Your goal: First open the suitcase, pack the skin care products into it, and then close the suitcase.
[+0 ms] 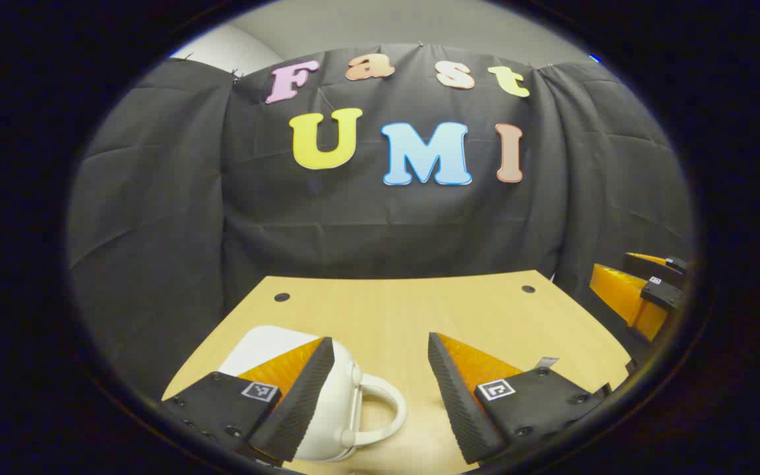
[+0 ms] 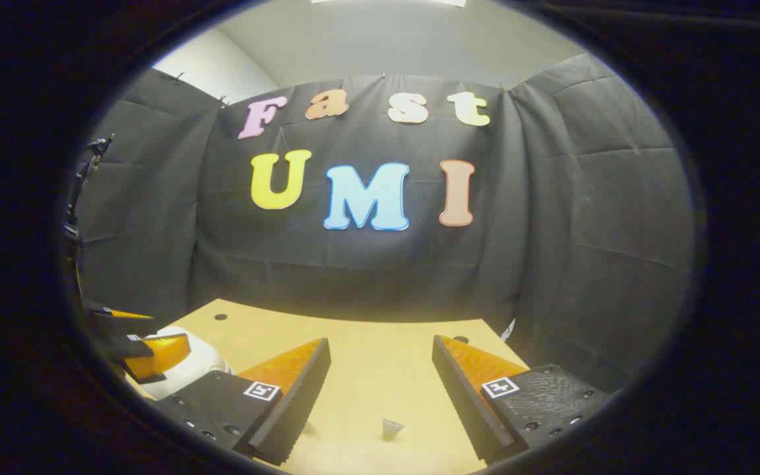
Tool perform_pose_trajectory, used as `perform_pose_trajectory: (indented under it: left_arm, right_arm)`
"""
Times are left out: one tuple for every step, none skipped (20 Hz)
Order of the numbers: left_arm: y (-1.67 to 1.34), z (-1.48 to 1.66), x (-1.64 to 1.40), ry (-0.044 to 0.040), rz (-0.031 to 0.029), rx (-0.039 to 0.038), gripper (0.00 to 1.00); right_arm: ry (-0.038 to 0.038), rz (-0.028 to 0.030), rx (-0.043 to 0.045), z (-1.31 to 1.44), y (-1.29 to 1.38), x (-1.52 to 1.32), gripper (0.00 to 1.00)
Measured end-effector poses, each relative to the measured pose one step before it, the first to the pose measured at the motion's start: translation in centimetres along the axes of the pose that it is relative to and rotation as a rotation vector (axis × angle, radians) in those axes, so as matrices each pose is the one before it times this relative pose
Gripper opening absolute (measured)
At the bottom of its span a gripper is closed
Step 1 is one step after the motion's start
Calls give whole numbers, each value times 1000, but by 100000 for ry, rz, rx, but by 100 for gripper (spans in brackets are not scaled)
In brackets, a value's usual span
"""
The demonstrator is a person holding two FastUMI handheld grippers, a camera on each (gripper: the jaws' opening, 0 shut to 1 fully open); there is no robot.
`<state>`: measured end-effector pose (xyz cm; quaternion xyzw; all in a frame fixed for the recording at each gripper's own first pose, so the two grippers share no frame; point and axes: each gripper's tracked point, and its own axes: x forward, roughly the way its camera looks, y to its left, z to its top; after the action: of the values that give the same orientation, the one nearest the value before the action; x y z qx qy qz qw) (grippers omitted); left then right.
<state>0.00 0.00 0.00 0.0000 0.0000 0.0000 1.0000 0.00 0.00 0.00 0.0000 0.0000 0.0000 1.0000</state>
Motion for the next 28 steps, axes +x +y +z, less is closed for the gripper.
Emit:
perform_pose_trajectory:
  left_arm:
    - [-132, -303, 478, 1059, 701, 794, 94]
    - [-97, 134, 238, 483, 511, 179, 96]
    - [-412, 142, 283, 399, -504, 115, 94]
    - [-518, 127, 236, 283, -272, 465, 94]
    - [-458, 190, 153, -421, -567, 873, 94]
    - [-504, 272, 33, -514, -515, 1045, 94]
    - [-518, 296, 98, -351, -261, 1149, 94]
    - [-370, 279, 58, -1209, -199, 779, 94]
    - [-391, 209, 34, -838, -778, 422, 94]
    - [-486, 338, 23, -733, -738, -86, 94]
    - [-292, 74, 51, -391, -467, -412, 94]
    - [-150, -147, 28, 25, -478, -346, 94]
    - [-179, 52, 49, 62, -358, -398, 94]
    - [-228, -491, 61, 691, -437, -650, 94]
    - [-271, -631, 169, 1530, -655, -1004, 94]
    - [-256, -1048, 351, 2955, -362, -886, 94]
    - [19, -1552, 450, 4426, 350, -525, 94]
    - [150, -1789, 696, 5104, 1268, -349, 94]
    - [253, -2020, 517, 6073, 1355, -248, 94]
    - [443, -1898, 554, 5041, 1567, -345, 94]
    - [265, -1575, 761, 4365, 979, -785, 94]
    - [212, -1698, 957, 5312, 648, -1060, 94]
    - [100, -1744, 871, 6922, 1260, -736, 94]
    - [161, -1314, 1258, 4689, 486, -293, 95]
    - [150, -992, 1175, 3185, 628, -86, 96]
    - [134, -692, 1359, 2351, 279, 26, 96]
    - [196, -380, 836, 1731, 331, -178, 96]
    - [70, -271, 696, 1269, -7, -485, 96]
  right_arm:
    - [2045, 1995, 868, -544, 624, 175, 95]
    - [1854, 1480, -122, -524, 181, 346, 94]
    - [1790, 562, -750, -291, -137, 284, 94]
    - [1271, -74, -291, -157, -236, 259, 95]
    - [94, 282, 284, 69, -65, 170, 95]
    - [123, 38, 315, 89, -59, 164, 95]
    - [94, -290, 116, 8, -272, 112, 96]
    - [239, -110, 3, -129, -139, 91, 95]
    - [499, 57, 9, -79, -88, 18, 95]
    - [411, -131, 152, -132, -187, -76, 95]
    - [-44, -59, 433, 108, -182, -46, 95]
    - [124, -417, 334, -65, -194, -129, 95]
    - [143, -463, -48, -4, -167, -104, 95]
    - [537, -655, -395, -237, -121, -120, 95]
    - [831, -538, -406, -157, -95, -72, 95]
    - [1050, -135, -94, -448, 7, -205, 95]
    - [1330, 196, 91, -363, 116, -195, 95]
    - [1243, 112, -10, -547, 31, -163, 95]
    - [1300, -190, -108, -422, -37, -145, 95]
    - [1109, -353, -16, -420, -149, -282, 95]
    - [1083, -345, 50, -270, -176, -227, 95]
    - [774, -574, 127, -315, -187, -158, 95]
    - [853, -686, 116, -298, -273, -193, 95]
    - [1052, -783, 94, -450, -273, -157, 95]
    - [946, -970, 214, -275, -368, -130, 95]
    - [921, -1044, 499, -342, -352, -180, 95]
    - [683, -1056, 778, -150, -371, -92, 95]
    - [787, -1088, 816, -309, -370, -144, 95]
